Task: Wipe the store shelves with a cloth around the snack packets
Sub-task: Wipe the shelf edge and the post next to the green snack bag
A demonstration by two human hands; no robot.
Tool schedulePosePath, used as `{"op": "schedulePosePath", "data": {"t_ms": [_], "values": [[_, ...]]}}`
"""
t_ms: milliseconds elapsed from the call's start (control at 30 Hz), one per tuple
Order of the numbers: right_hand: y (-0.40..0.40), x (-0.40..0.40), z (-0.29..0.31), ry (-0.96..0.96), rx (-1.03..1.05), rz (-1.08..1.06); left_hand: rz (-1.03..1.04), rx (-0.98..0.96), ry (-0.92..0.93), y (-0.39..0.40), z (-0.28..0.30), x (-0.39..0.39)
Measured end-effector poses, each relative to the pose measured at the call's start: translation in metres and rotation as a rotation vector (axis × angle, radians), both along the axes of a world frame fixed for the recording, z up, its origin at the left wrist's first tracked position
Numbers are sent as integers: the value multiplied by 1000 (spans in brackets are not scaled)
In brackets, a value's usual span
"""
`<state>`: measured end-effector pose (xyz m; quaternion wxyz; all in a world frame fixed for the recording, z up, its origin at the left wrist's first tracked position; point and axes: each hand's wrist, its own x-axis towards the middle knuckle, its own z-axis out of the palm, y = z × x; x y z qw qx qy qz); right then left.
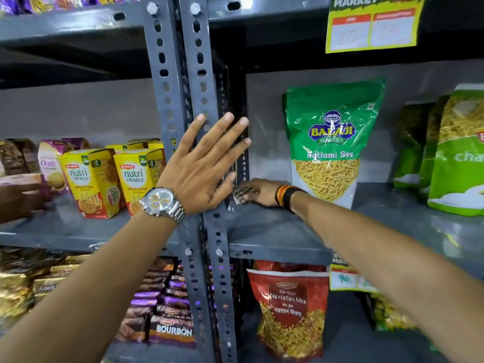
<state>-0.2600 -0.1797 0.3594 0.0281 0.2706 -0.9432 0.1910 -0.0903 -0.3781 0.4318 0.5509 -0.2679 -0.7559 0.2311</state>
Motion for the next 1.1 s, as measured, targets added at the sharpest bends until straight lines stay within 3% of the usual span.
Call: {"op": "schedulePosePath", "data": {"t_ms": [100,233,333,533,800,933,1100], "values": [[14,37,6,-111,-41,132,1,1,-15,1,-2,1],[13,31,16,-72,-182,35,-10,-1,-14,1,0,1],[3,23,5,-78,-145,-62,-12,4,-13,1,-1,3],[17,87,6,-109,-53,229,2,0,-8,1,-1,3],[6,79,16,-59,-76,187,-8,5,-3,1,-2,3],[0,107,10,-49,-48,309,-17,5,13,0,-2,3],[50,141,22,-188,-27,307,-7,16,9,1,-4,1]]}}
